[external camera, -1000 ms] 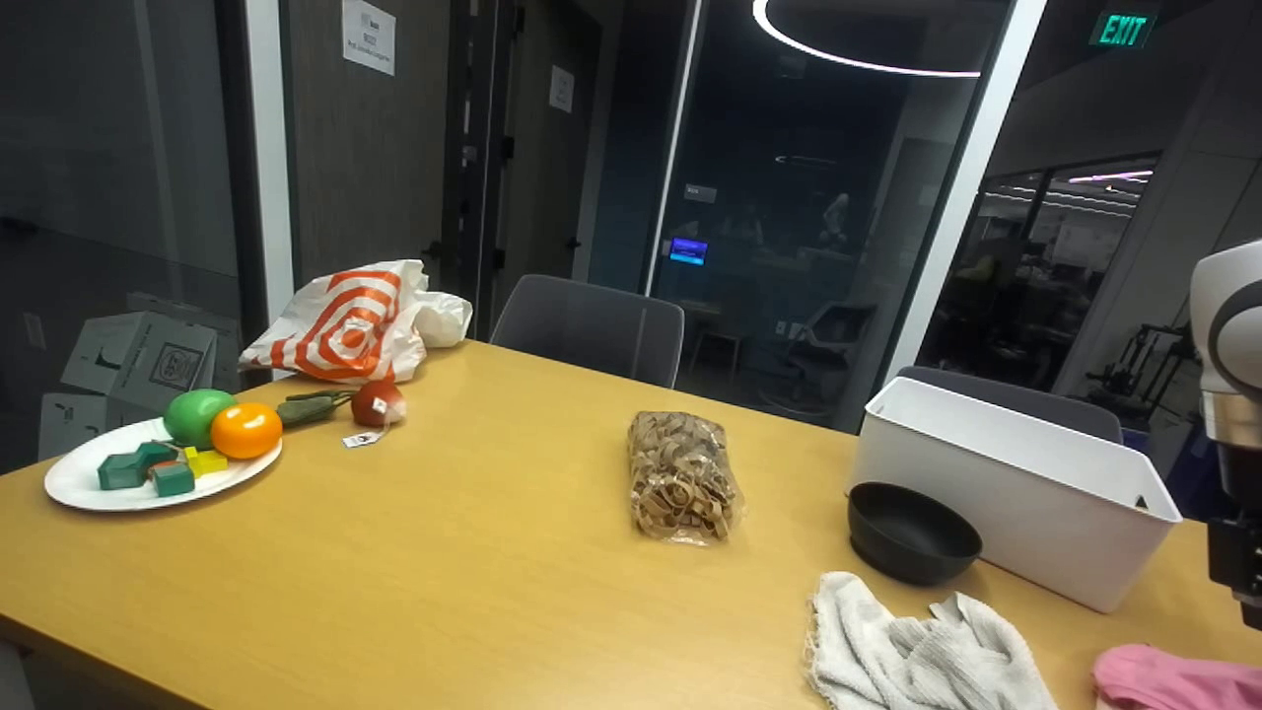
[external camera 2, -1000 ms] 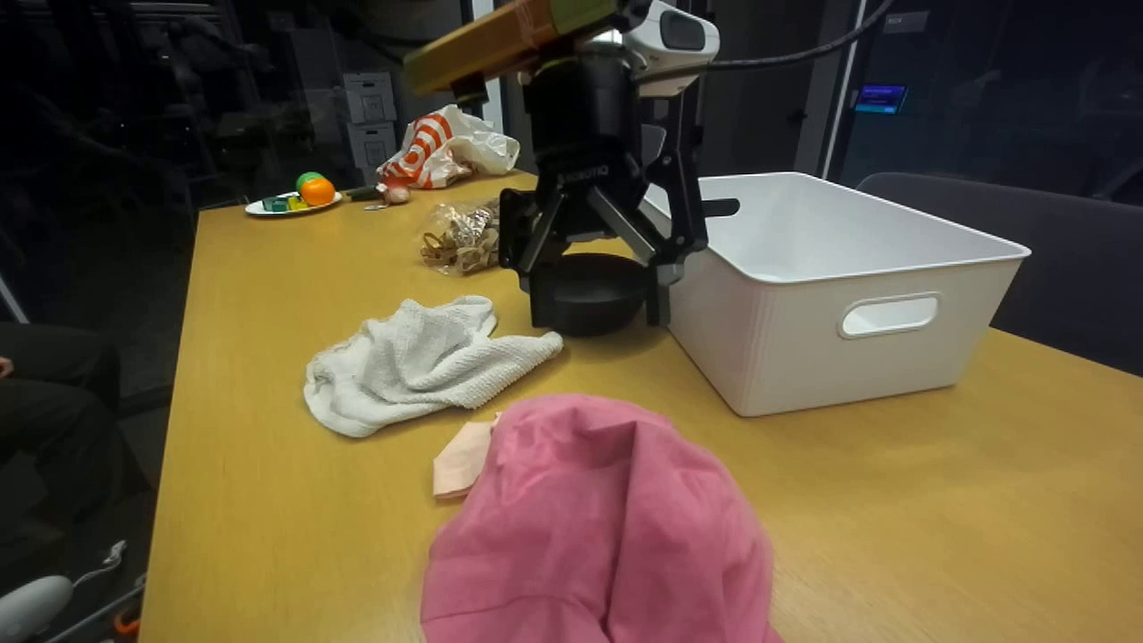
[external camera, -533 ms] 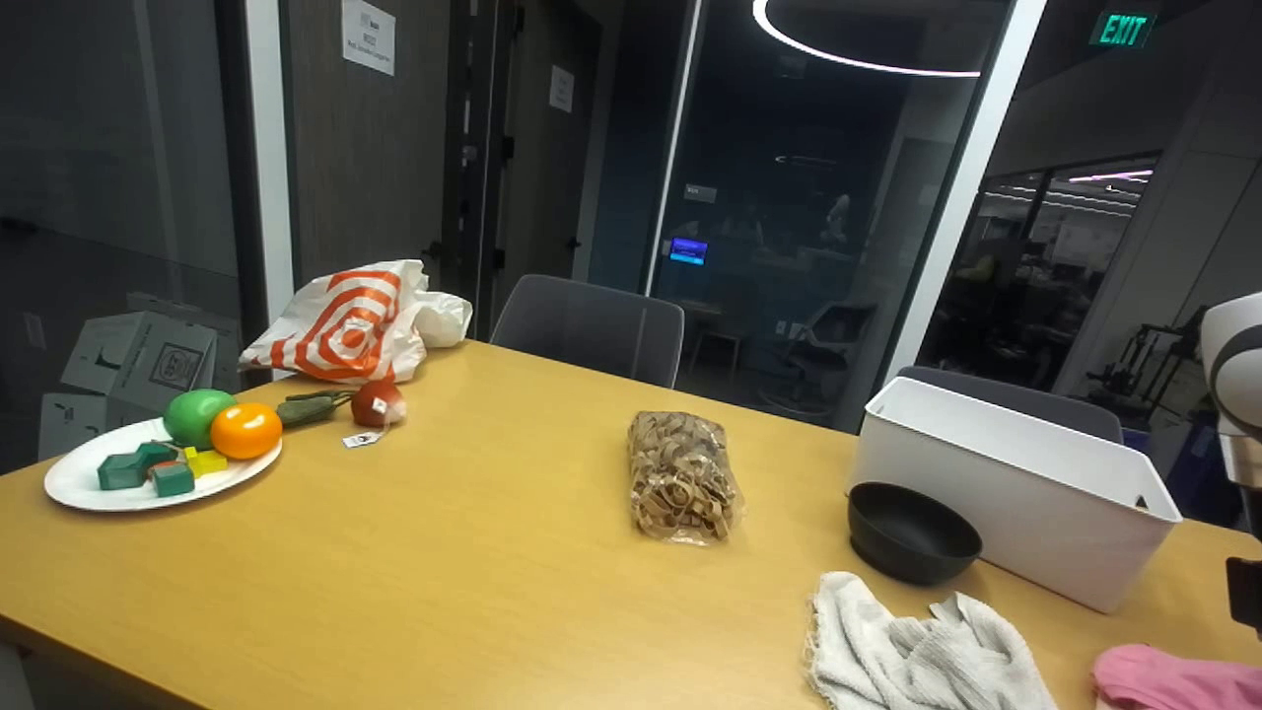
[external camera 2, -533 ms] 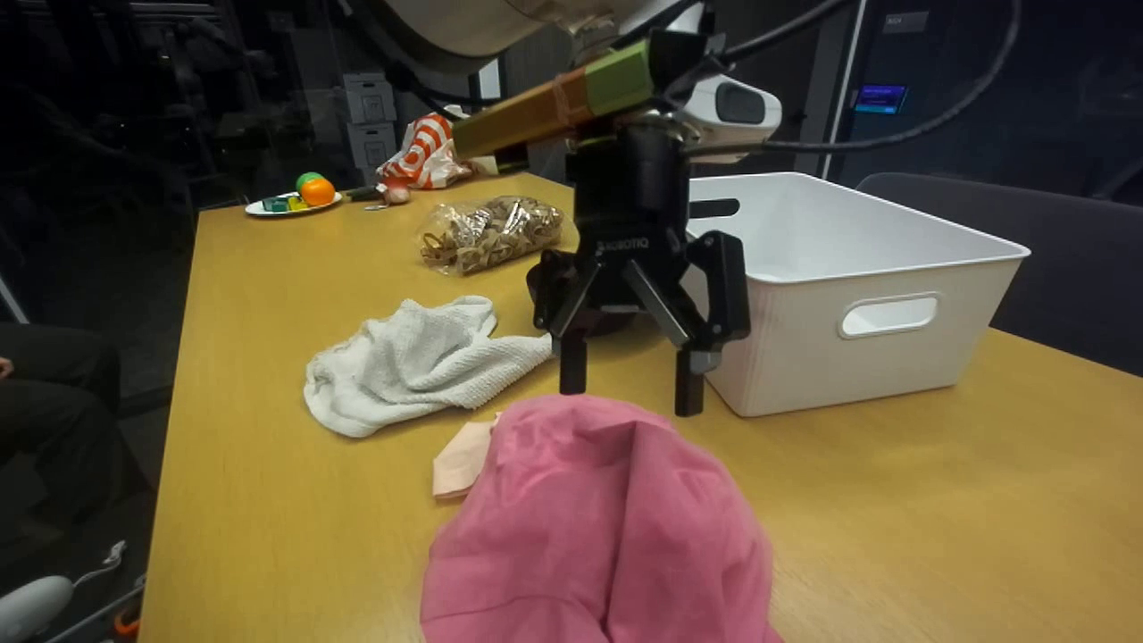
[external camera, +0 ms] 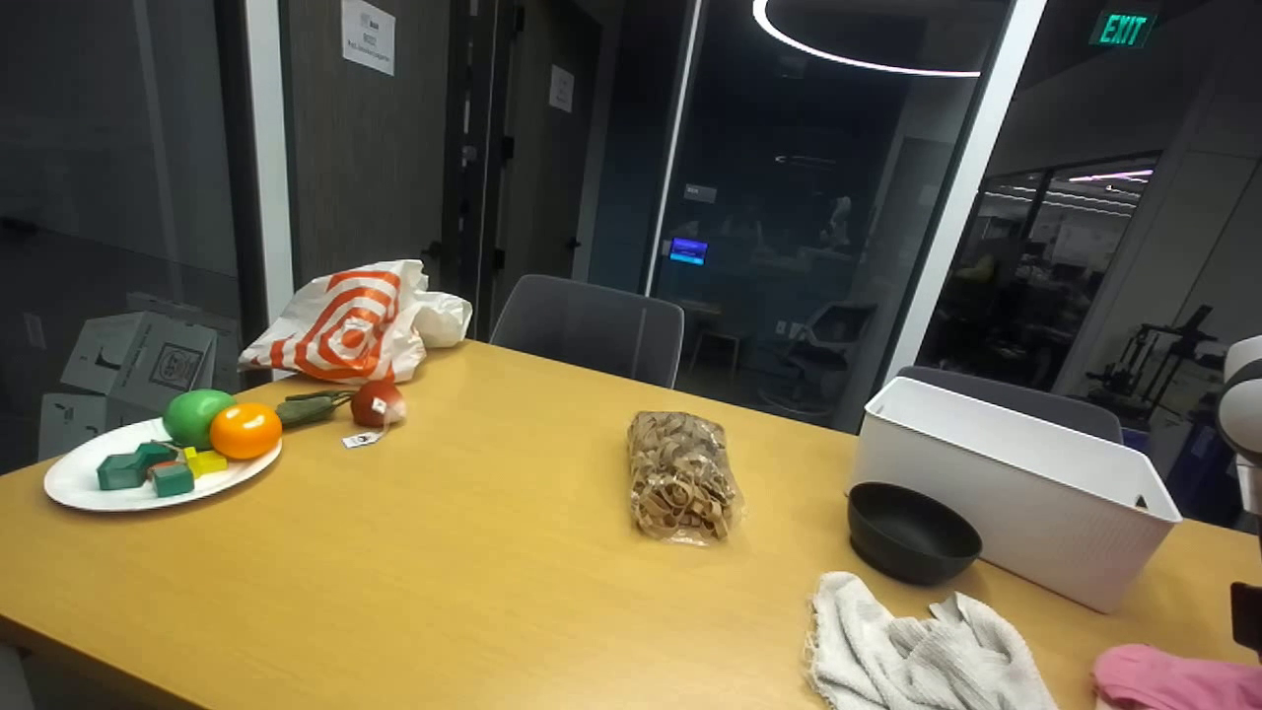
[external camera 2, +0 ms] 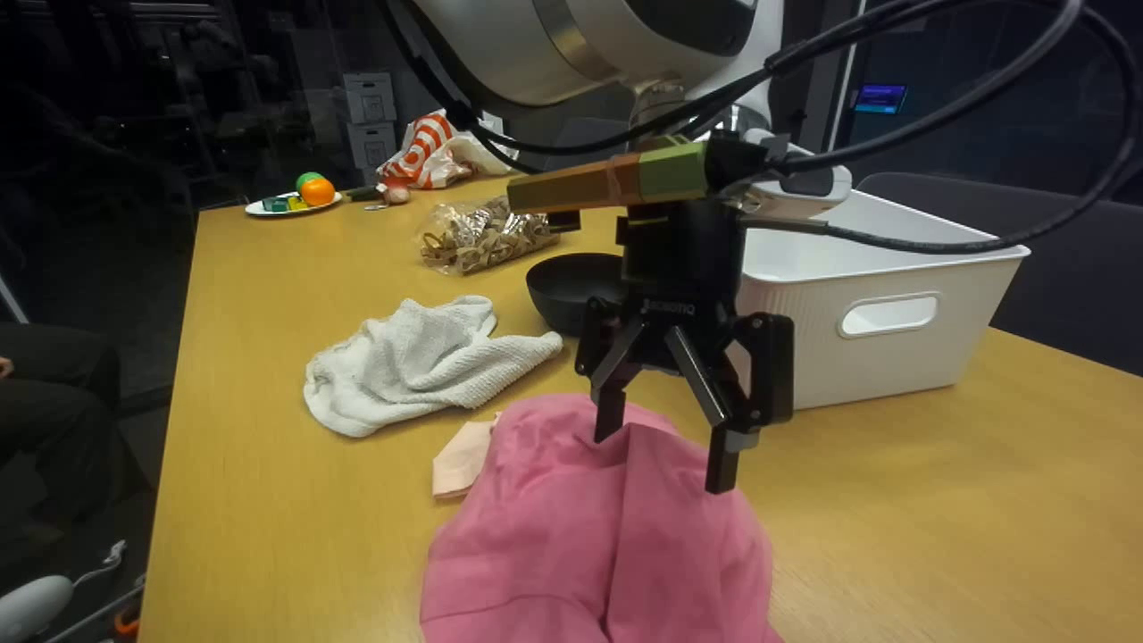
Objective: Separate the shirts on the table
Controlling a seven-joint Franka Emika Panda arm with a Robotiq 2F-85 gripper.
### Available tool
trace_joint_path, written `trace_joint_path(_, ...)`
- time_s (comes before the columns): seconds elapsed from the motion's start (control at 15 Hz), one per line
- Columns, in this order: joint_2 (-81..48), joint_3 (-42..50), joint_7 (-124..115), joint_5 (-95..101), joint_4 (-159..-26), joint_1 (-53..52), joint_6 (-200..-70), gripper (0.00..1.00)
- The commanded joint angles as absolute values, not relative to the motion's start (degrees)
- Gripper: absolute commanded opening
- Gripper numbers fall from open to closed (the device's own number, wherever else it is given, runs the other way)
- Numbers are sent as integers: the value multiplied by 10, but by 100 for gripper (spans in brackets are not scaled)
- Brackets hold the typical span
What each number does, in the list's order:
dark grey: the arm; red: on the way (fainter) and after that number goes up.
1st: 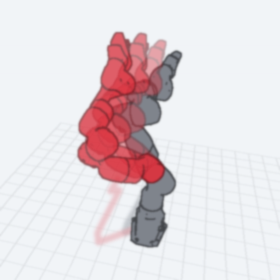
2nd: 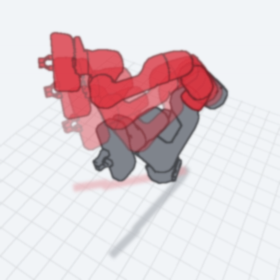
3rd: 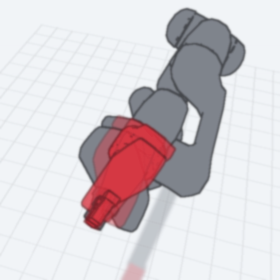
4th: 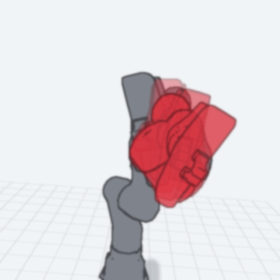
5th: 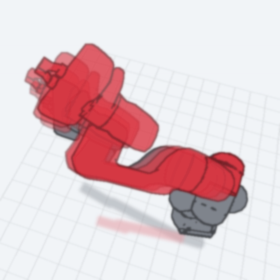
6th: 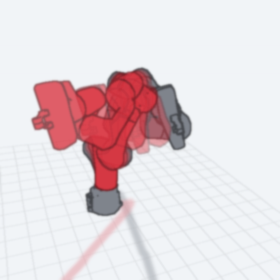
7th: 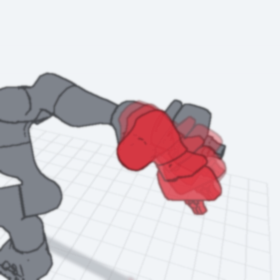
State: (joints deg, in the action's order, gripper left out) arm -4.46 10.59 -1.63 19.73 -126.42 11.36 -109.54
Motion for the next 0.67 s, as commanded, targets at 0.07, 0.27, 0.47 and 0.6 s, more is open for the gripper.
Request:
trace_joint_path(0.07, -56, 113, -2, 172, -1252, 119, -1121, 58)
trace_joint_path(0.27, -58, 114, -1, 167, -1252, 120, -1125, 35)
trace_joint_path(0.47, -56, 115, -1, 160, -1249, 121, -1116, 13)
trace_joint_path(0.6, -52, 115, 0, 156, -1246, 122, -1105, 9)
